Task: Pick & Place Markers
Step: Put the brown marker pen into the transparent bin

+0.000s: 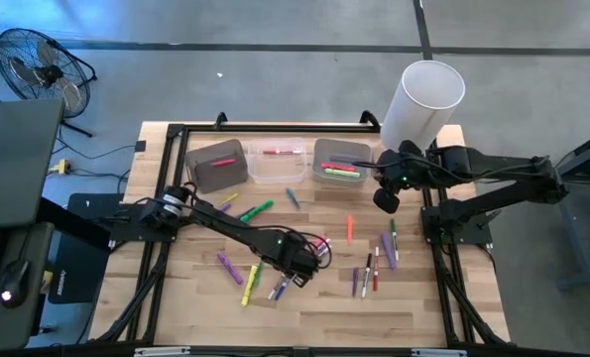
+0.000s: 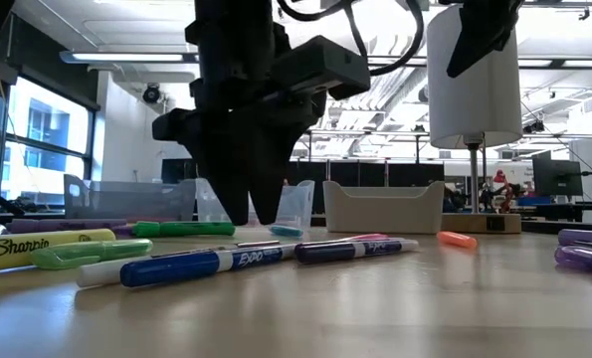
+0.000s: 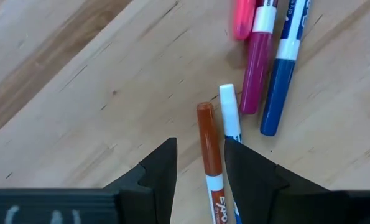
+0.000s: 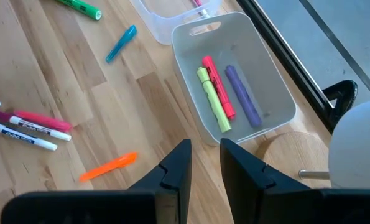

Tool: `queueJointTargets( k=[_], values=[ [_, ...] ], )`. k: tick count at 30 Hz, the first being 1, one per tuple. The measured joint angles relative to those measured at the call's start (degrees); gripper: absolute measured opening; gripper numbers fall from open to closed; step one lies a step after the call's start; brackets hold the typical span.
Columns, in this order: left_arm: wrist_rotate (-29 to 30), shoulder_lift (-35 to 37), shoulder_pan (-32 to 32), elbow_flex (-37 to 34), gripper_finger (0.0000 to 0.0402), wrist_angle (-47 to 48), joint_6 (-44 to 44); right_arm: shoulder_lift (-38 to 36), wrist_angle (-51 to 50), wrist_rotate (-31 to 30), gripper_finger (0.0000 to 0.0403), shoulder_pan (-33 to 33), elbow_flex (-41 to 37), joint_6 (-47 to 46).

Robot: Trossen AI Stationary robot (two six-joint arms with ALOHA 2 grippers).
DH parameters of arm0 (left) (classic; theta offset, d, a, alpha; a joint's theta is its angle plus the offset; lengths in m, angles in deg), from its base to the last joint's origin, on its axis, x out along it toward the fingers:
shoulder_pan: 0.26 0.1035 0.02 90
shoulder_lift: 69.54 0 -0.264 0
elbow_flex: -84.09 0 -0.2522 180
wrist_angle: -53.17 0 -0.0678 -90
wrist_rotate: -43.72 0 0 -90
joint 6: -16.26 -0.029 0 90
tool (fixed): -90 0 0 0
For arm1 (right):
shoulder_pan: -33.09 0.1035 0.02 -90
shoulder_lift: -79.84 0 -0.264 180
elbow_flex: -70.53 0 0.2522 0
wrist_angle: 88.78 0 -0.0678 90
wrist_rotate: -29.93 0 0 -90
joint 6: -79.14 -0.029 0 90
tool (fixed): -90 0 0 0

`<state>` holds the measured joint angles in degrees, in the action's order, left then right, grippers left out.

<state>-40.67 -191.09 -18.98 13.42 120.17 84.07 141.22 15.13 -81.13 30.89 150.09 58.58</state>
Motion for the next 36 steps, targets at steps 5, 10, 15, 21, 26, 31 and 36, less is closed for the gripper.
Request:
queueJointTargets(
  k=[5,10,15,21,26,31,36],
  values=[
    [-0.79,-2.21,-0.04,-0.15,0.0131,-1.14,0.39,0.00,0.00,-0.02,0.0073,0.00,0.02,0.00],
    [-2.23,-3.11,-0.04,0.02,0.0131,-1.75,1.31,0.00,0.04,-0.02,0.0073,0.00,0.02,0.00],
    [-1.57,-3.62,-0.03,0.15,0.0131,-1.19,1.46,0.00,0.24,-0.11,0.0073,0.00,0.02,0.00],
    [-1.44,-3.74,0.00,0.17,0.0119,-0.05,1.19,0.00,0.26,-0.22,0.0073,0.00,0.02,0.02],
    [-0.87,-3.79,0.83,0.13,0.0049,0.78,0.78,0.00,0.26,0.24,0.0073,0.00,0.02,0.00],
    [-6.10,-3.79,3.36,0.25,0.0027,0.88,-4.46,0.00,0.26,3.43,0.0073,0.00,0.02,-1.74],
    [-10.01,-4.29,6.25,2.93,0.0034,4.61,-9.84,0.00,0.25,5.53,0.0073,0.01,0.02,-1.97]
  ],
)
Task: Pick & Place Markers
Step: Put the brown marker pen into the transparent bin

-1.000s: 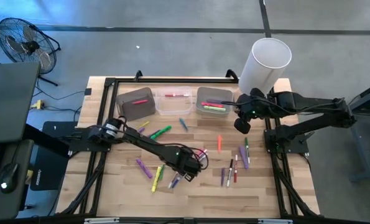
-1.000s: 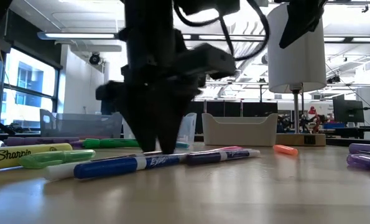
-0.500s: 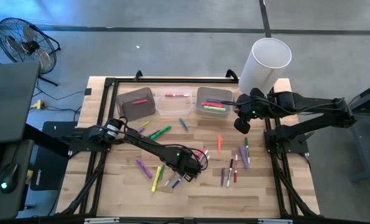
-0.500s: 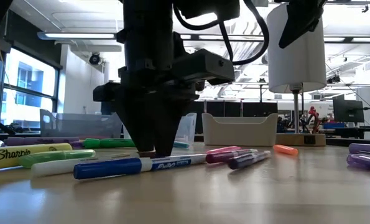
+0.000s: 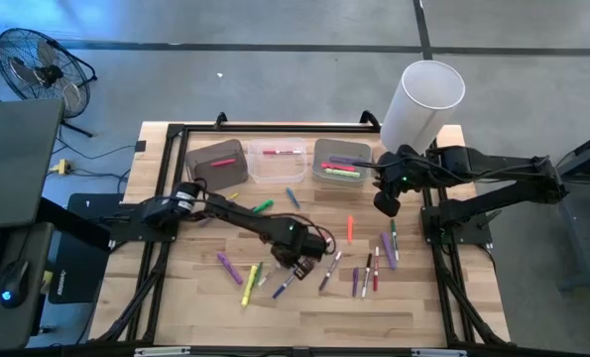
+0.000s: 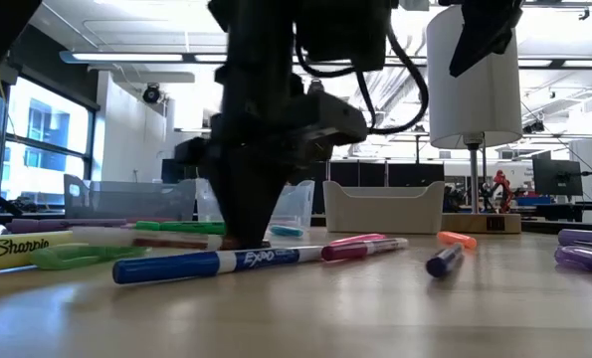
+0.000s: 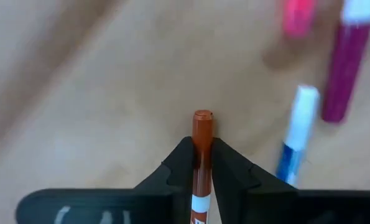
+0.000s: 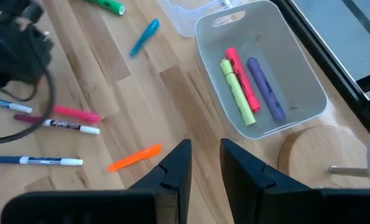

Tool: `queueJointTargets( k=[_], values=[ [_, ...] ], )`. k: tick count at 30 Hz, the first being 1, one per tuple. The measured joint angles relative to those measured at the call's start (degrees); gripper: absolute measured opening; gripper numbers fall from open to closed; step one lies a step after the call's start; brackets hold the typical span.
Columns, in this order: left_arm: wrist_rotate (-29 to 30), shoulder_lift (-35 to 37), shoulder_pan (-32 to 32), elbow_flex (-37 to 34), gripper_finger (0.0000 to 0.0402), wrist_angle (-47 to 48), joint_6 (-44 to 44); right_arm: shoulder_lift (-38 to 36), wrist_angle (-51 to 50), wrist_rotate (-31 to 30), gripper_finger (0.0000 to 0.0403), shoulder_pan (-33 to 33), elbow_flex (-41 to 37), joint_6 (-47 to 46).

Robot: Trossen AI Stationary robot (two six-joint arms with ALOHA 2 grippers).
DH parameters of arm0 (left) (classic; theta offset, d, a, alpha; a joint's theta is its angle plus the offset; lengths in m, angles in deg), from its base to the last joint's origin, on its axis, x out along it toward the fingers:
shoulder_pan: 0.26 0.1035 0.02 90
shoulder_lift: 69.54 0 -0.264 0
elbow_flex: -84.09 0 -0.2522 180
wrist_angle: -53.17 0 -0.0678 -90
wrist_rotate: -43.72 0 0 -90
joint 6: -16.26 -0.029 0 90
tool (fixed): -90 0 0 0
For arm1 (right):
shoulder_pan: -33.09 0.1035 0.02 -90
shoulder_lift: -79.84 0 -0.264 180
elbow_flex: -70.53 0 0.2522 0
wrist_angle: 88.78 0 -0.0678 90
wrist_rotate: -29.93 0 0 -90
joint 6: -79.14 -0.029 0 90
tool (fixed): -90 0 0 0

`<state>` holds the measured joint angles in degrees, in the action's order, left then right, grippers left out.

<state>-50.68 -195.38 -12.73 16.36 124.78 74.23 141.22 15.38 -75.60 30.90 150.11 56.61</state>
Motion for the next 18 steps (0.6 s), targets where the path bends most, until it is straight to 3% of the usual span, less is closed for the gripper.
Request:
queueJointTargets(
  k=[3,9,18],
  values=[
    [1.39,0.07,0.93,3.87,0.0015,3.98,-4.97,0.00,-0.17,0.43,0.0073,0.19,0.00,-0.01],
    [4.88,2.20,3.83,14.00,0.0016,17.24,-19.96,0.00,-0.12,0.57,0.0073,2.40,0.00,-0.02],
    [14.11,2.85,17.98,25.15,0.0015,25.61,-47.00,0.00,0.30,-3.31,0.0073,4.86,0.00,-5.41]
  ],
)
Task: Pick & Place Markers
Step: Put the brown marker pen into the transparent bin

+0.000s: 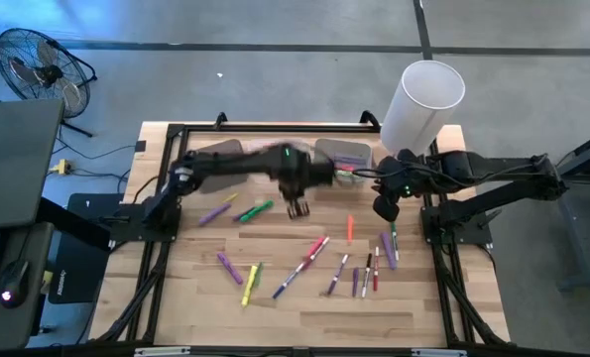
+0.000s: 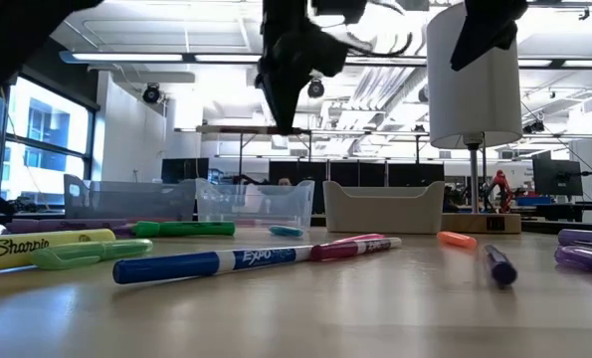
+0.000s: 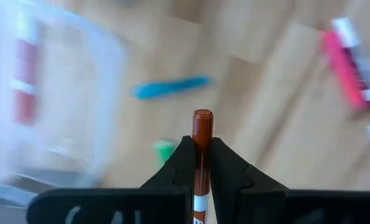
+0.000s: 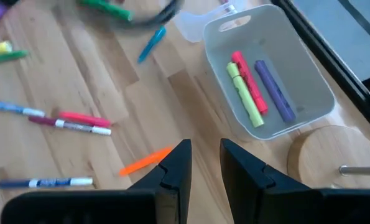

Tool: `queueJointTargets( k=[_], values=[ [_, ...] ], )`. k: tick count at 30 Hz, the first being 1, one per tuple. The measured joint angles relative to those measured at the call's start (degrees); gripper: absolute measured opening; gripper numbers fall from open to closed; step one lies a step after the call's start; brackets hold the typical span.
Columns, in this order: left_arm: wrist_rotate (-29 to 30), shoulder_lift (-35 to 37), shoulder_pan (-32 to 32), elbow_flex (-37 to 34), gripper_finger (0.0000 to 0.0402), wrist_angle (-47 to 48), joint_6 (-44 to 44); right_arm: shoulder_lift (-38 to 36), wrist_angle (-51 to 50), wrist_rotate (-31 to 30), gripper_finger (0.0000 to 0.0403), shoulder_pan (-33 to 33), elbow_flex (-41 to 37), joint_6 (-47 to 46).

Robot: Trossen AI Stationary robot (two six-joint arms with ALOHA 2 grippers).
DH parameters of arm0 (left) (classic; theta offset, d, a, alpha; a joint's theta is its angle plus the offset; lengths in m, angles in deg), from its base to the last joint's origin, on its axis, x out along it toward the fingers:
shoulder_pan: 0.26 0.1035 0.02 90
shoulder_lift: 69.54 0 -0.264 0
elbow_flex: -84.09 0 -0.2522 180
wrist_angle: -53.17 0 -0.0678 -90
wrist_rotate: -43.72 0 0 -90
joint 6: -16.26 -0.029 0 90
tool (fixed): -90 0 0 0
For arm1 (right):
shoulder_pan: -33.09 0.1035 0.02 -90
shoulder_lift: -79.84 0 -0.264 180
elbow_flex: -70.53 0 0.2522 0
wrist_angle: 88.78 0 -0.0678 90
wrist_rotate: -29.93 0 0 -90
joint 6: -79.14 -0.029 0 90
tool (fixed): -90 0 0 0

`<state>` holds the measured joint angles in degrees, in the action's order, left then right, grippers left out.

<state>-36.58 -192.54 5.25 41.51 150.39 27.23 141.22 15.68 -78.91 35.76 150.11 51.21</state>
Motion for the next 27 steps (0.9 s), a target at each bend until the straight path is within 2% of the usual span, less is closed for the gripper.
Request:
queueJointTargets(
  k=[8,12,15,20,27],
  values=[
    [-0.09,-0.04,14.68,0.45,0.0017,-2.59,-21.38,0.00,0.02,-3.48,0.0073,0.03,0.00,-10.52],
    [-5.47,-0.04,19.69,-1.03,0.0020,-9.88,-29.13,0.00,0.34,-6.47,0.0073,0.03,0.00,-15.92],
    [-8.03,-0.07,21.20,-3.02,0.0021,-12.45,-33.66,0.00,1.08,-8.13,0.0073,0.03,0.00,-20.06],
    [-8.10,-0.07,21.96,-5.47,0.0026,-13.27,-40.48,0.06,3.57,-10.25,0.0073,0.03,0.00,-24.09],
    [-7.81,-0.04,21.77,-8.04,0.0075,-16.47,-42.82,0.07,5.46,-10.94,0.0073,0.03,0.00,-26.05]
  ],
)
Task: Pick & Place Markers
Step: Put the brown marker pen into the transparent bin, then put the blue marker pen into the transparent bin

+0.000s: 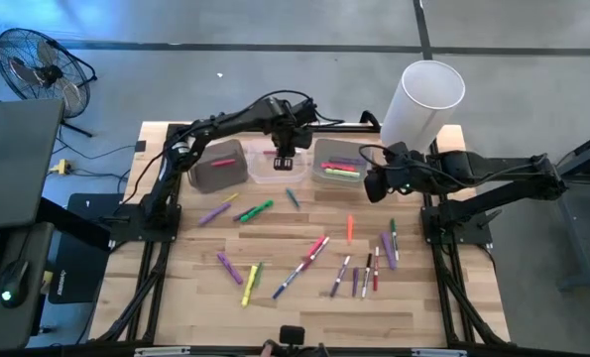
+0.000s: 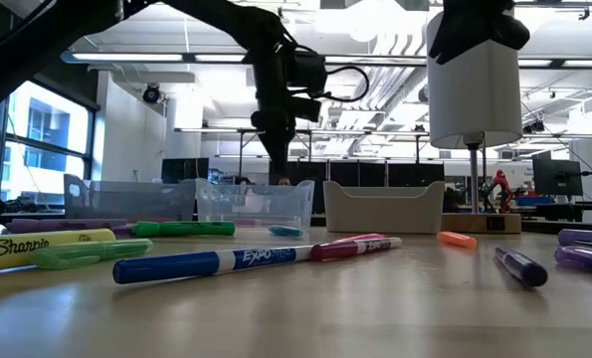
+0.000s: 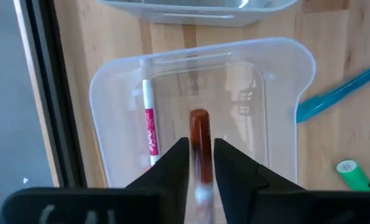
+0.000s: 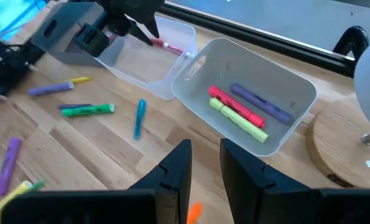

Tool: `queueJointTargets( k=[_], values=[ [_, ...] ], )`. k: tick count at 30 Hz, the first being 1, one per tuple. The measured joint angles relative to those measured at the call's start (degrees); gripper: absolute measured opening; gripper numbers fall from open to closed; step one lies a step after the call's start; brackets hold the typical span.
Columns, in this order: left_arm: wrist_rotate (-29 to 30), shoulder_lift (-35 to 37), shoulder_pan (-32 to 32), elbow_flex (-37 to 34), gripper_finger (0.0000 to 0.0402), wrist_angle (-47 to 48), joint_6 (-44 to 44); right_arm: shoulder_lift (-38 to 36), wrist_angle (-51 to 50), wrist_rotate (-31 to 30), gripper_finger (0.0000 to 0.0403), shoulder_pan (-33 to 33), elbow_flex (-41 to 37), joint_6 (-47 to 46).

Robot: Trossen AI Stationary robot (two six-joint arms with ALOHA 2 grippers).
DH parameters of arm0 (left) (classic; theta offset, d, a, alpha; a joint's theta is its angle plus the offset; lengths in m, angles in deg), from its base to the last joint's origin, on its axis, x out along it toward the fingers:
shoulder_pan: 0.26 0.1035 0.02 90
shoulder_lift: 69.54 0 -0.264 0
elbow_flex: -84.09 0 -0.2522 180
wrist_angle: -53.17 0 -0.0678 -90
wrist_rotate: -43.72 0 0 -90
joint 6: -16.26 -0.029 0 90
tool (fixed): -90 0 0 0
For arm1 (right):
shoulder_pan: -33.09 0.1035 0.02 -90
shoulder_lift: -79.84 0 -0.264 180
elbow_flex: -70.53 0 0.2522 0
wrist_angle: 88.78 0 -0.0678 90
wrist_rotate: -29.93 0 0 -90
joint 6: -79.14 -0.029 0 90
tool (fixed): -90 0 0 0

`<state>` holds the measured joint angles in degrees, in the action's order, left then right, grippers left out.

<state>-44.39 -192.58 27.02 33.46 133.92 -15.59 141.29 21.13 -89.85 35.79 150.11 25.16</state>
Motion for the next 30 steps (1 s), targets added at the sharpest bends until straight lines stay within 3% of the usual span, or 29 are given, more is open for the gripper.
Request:
queueJointTargets(
  k=[7,10,12,15,20,25,30],
  values=[
    [0.61,0.00,0.10,0.02,0.0103,0.32,1.65,0.00,0.36,-0.02,0.0073,0.00,0.00,1.50],
    [-0.50,0.00,0.07,0.98,0.0104,1.95,7.96,0.00,0.29,0.41,0.0073,0.00,0.00,3.48],
    [-4.35,0.01,0.00,2.09,0.0102,3.41,12.88,0.00,0.16,1.53,0.0073,0.00,0.00,5.04],
    [-9.77,0.76,-0.98,2.97,0.0081,4.47,19.42,0.00,-0.98,4.10,0.0073,0.00,0.00,7.71],
    [-14.94,3.75,-5.95,2.51,0.0010,4.74,25.40,-0.04,-2.34,7.18,0.0073,0.00,-1.80,12.08],
    [-13.50,7.27,-12.61,-5.35,0.0004,-1.48,32.84,-0.02,-0.62,13.56,0.0072,1.20,-9.72,12.94],
    [-11.70,15.25,-19.69,-22.75,0.0001,-14.87,43.58,-0.02,8.60,17.97,0.0048,6.95,-19.05,13.17]
  ],
)
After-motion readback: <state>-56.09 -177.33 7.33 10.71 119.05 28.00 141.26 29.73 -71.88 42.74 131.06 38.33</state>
